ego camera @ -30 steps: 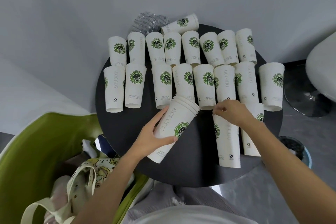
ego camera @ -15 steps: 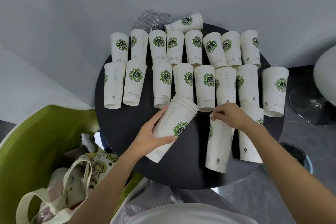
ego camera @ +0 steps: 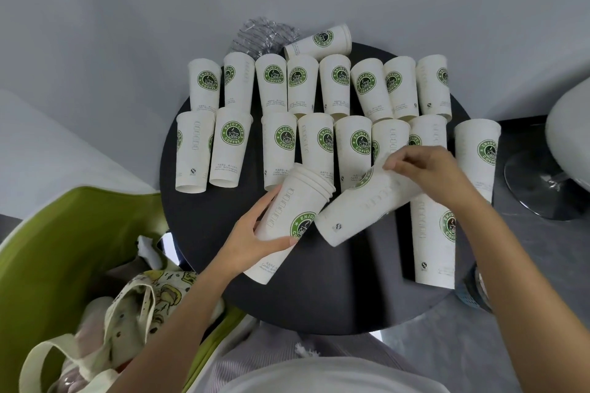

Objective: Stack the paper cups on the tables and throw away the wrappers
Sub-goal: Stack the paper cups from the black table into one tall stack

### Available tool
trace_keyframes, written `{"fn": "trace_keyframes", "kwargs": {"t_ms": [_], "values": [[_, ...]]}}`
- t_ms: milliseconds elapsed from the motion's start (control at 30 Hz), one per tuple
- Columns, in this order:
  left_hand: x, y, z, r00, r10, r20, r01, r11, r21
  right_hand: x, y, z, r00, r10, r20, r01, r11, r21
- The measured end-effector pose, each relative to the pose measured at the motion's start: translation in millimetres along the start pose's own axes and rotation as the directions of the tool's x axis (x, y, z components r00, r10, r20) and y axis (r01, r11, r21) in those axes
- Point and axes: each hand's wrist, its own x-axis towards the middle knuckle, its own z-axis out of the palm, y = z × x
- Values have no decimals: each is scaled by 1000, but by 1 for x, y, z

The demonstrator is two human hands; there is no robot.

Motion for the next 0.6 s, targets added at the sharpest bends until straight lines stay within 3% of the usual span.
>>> {"fn": "trace_keyframes", "kwargs": {"t_ms": [233, 600], "values": [[1, 3, -6, 1000, -4, 3, 4, 1000, 4, 10, -14, -14, 965, -143, -219, 159, 985, 61], [0, 10, -8, 999, -5, 41, 3, 999, 51, 29, -36, -2, 806, -200, -558, 305, 947, 101]]}}
